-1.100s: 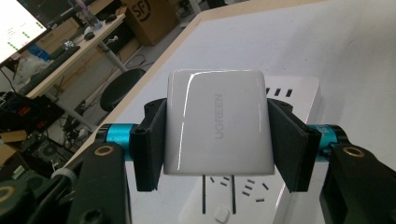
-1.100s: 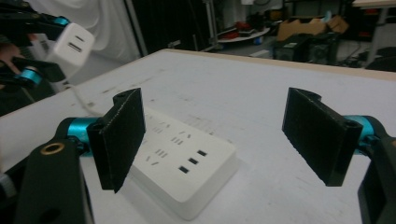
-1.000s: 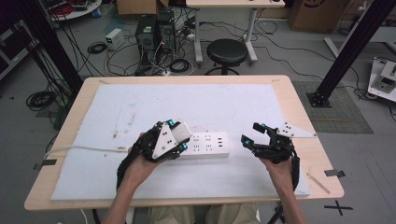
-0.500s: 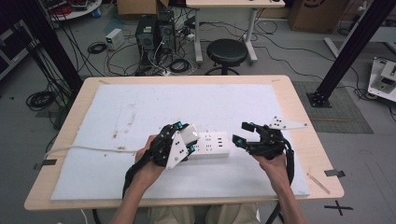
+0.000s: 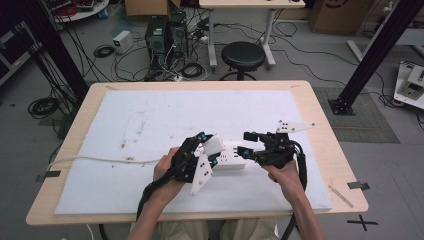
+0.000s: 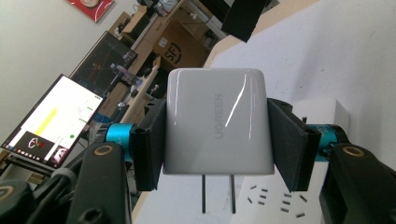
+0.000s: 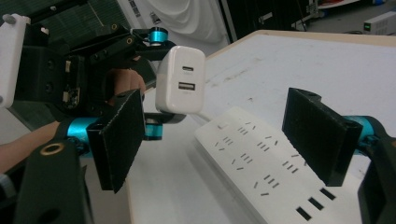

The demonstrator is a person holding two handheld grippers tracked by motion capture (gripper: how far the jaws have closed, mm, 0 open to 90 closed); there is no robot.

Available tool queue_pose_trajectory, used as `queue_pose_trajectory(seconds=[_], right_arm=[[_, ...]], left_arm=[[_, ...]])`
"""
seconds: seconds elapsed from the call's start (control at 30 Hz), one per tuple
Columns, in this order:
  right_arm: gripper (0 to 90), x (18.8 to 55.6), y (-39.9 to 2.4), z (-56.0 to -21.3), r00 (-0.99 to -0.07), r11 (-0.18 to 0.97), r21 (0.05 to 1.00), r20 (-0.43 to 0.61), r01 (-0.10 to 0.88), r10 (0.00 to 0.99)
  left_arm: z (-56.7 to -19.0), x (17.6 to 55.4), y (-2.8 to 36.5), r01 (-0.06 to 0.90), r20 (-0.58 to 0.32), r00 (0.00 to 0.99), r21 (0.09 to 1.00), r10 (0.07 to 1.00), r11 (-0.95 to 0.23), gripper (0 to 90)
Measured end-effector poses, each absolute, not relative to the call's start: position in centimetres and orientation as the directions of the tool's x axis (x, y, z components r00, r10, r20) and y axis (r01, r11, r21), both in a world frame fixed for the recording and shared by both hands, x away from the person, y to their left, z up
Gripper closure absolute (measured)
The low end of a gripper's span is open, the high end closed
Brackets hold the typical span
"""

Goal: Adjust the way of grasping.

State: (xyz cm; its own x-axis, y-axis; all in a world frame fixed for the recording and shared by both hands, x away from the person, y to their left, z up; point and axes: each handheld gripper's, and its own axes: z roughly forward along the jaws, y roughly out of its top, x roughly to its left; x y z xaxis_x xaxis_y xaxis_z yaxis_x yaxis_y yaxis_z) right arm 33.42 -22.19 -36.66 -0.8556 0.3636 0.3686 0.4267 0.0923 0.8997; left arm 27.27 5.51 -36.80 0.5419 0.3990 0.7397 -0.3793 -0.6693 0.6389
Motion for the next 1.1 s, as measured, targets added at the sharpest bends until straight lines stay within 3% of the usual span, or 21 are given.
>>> queue_pose_trajectory(seconds=[1.1], right_arm=[[25.5,34.1,-19.3,-37.3,-0.844,0.059,0.87,0.455,0.489,0.285]], left_arm=[[-36.9,26.8,2.6,-0.41,0.732,0.503,0.671,0.46,-0.618,42.4]])
